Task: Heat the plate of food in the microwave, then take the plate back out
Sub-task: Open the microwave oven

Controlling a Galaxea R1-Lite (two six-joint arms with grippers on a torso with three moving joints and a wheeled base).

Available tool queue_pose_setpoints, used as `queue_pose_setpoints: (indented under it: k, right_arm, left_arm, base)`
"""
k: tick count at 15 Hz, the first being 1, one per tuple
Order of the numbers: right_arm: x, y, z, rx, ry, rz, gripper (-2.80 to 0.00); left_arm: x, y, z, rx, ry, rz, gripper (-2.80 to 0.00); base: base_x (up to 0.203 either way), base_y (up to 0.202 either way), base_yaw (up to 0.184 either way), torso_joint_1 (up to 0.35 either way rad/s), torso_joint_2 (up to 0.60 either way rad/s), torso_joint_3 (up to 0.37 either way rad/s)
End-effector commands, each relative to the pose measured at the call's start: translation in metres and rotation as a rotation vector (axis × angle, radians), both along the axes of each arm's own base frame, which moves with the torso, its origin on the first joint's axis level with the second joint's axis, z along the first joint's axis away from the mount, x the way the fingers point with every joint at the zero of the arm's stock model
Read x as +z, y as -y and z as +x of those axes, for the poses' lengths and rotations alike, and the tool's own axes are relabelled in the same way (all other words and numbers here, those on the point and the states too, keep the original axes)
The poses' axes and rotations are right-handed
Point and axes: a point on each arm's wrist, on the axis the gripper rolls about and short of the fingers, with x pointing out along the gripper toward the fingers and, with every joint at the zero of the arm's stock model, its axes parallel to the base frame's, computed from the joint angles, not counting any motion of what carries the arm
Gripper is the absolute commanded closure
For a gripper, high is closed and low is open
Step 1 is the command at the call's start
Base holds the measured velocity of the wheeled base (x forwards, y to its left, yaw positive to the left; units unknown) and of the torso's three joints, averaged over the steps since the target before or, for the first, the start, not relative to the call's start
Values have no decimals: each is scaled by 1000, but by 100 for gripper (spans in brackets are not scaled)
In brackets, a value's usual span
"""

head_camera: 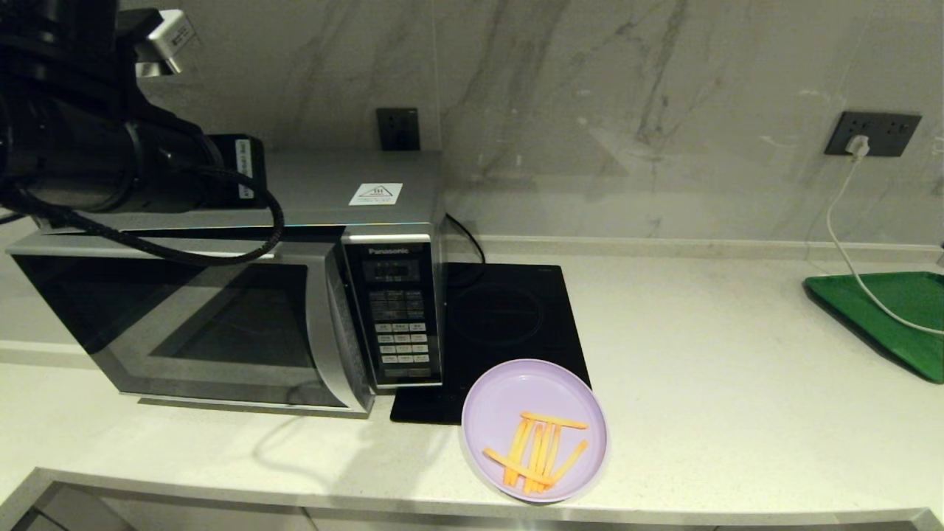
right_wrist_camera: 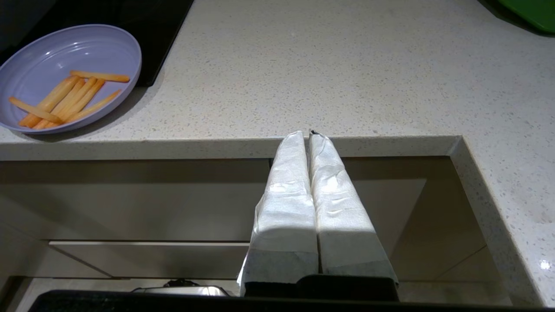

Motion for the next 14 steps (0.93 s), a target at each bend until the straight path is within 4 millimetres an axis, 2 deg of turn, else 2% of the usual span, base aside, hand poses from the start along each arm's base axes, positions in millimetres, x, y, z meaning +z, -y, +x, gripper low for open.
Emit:
queue_pose_setpoints:
  k: [1,4,9,14]
  right_arm:
    - [0,0,0,0,-3,1,0]
    - [0,0,0,0,-3,0,0]
    - [0,0,0,0,-2,1,0]
    - [0,0,0,0,-3,0,0]
  left_arm:
    - [-11,9,17,0,-38,14,0]
    - [-19,15,26,10,-51,-8,0]
    - [-27,29,28,-11,-76,-39,0]
    - [-38,30,29,11,-113,-49,0]
  base:
    - [0,0,0,0,0,0]
    - [0,0,0,0,0,0]
    - [0,0,0,0,0,0]
    - [0,0,0,0,0,0]
